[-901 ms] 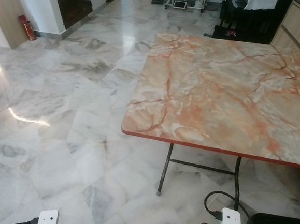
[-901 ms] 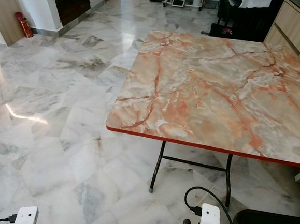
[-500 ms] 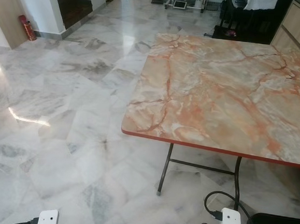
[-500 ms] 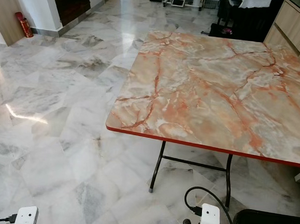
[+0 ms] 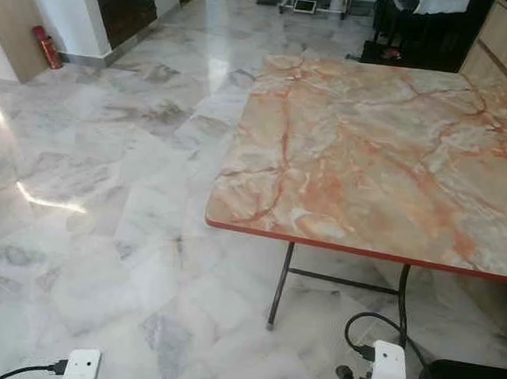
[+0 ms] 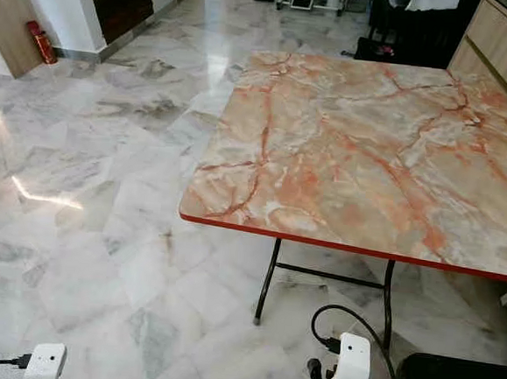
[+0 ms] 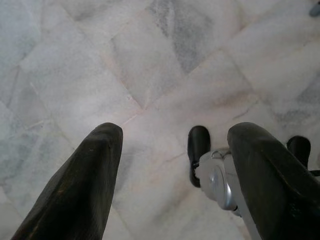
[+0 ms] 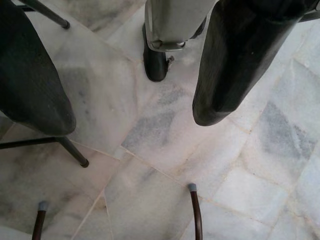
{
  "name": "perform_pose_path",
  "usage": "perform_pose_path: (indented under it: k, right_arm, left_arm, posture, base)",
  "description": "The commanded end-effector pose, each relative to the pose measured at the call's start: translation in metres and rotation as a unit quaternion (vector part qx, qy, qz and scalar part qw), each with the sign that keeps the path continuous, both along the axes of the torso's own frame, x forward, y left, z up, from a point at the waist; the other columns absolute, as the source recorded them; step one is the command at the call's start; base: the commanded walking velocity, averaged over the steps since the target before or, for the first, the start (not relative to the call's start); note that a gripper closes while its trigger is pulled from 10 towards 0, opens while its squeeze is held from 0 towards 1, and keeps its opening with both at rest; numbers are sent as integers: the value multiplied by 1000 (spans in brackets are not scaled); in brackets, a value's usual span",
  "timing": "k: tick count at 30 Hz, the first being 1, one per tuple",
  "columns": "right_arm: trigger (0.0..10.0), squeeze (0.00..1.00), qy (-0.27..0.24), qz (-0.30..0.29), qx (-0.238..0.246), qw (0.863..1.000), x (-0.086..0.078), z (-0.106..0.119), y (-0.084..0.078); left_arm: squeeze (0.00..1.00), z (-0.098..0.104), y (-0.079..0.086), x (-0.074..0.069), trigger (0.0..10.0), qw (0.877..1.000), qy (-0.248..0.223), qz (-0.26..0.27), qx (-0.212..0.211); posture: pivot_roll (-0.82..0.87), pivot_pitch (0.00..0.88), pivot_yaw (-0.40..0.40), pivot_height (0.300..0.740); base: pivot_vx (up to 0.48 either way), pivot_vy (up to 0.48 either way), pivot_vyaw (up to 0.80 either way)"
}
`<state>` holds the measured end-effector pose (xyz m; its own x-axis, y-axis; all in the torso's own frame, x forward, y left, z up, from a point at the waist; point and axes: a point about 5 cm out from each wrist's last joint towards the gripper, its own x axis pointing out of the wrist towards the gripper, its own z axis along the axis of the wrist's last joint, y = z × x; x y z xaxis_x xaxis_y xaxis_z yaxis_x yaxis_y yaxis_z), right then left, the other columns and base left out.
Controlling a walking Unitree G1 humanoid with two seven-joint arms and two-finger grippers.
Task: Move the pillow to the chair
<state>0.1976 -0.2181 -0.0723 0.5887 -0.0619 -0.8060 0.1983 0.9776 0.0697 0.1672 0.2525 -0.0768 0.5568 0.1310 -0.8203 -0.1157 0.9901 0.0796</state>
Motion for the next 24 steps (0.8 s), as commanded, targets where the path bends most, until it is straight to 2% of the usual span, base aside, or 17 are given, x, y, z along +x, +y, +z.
perform_pose_path:
  k: [1, 12, 20, 24]
  right_arm:
    - [10000, 0, 4, -5, 6, 1000, -2, -1, 1]
    - [10000, 0, 0, -22, 14, 1000, -2, -1, 0]
    - [10000, 0, -4, -5, 6, 1000, -2, -1, -1]
    - [10000, 0, -3, -7, 2, 1000, -3, -1, -3]
  left_arm:
    - [0, -1, 4, -5, 10000, 1000, 10, 2, 3]
    - [0, -1, 5, -5, 10000, 1000, 7, 16, -1]
    - [0, -2, 4, -7, 10000, 1000, 6, 31, -4]
    - [0, -3, 3, -8, 10000, 999, 3, 37, -7]
  posture:
    - [-14, 0, 30, 740]
    - [3, 0, 23, 740]
    - [12, 0, 15, 740]
    - [20, 0, 3, 740]
  base:
    - [0, 0, 0]
    - [0, 0, 0]
    - [0, 0, 0]
    - [0, 0, 800]
